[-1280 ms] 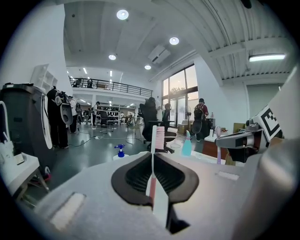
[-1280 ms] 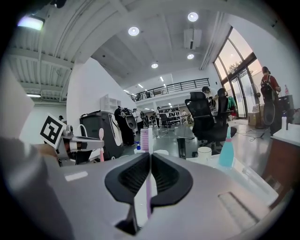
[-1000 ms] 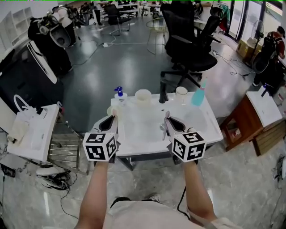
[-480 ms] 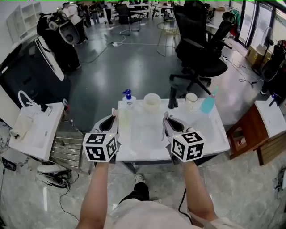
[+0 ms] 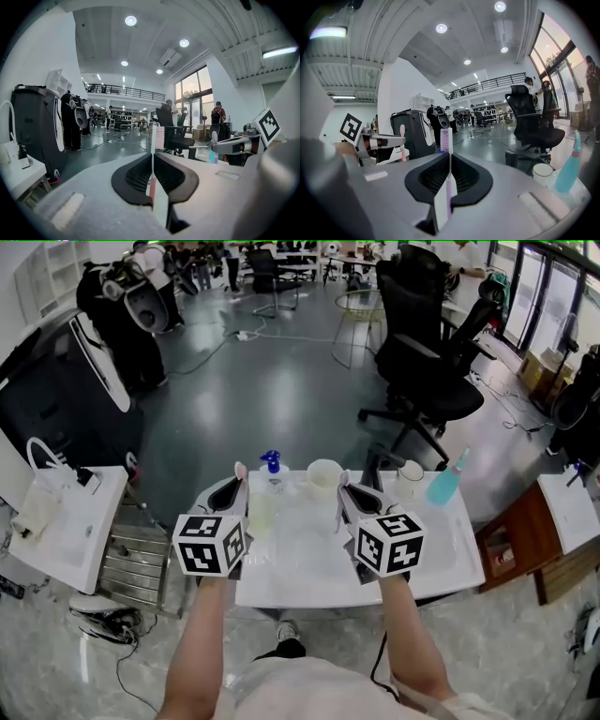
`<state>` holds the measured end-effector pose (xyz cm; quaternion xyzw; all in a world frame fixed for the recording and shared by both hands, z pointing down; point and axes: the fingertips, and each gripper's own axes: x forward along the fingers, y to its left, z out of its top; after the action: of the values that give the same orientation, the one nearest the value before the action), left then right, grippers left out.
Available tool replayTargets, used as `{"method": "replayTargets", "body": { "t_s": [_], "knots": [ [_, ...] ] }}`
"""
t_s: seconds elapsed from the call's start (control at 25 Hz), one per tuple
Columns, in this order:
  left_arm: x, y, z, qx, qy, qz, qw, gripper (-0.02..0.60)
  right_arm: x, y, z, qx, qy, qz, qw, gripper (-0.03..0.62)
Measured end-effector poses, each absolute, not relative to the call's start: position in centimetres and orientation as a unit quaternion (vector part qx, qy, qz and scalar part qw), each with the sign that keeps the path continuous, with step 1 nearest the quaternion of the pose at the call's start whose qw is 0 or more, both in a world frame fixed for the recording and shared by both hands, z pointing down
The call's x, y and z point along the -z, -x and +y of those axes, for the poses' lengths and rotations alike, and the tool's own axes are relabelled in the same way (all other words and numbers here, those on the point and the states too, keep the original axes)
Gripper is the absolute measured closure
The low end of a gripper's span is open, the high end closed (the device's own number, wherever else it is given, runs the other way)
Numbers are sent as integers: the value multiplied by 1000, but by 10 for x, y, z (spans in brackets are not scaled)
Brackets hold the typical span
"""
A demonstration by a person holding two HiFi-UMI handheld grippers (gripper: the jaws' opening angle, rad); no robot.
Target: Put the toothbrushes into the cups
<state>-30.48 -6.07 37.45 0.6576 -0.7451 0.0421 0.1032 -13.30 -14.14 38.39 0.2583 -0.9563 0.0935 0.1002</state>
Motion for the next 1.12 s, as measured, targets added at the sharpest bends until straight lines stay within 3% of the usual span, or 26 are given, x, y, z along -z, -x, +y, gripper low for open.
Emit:
{"method": "replayTargets", "body": {
  "t_s": [1.12],
  "knots": [
    [-397,392,-148,-32,-681,-721,128,566,-388,217,-227,-93,-296,-944,114,579]
  ]
}}
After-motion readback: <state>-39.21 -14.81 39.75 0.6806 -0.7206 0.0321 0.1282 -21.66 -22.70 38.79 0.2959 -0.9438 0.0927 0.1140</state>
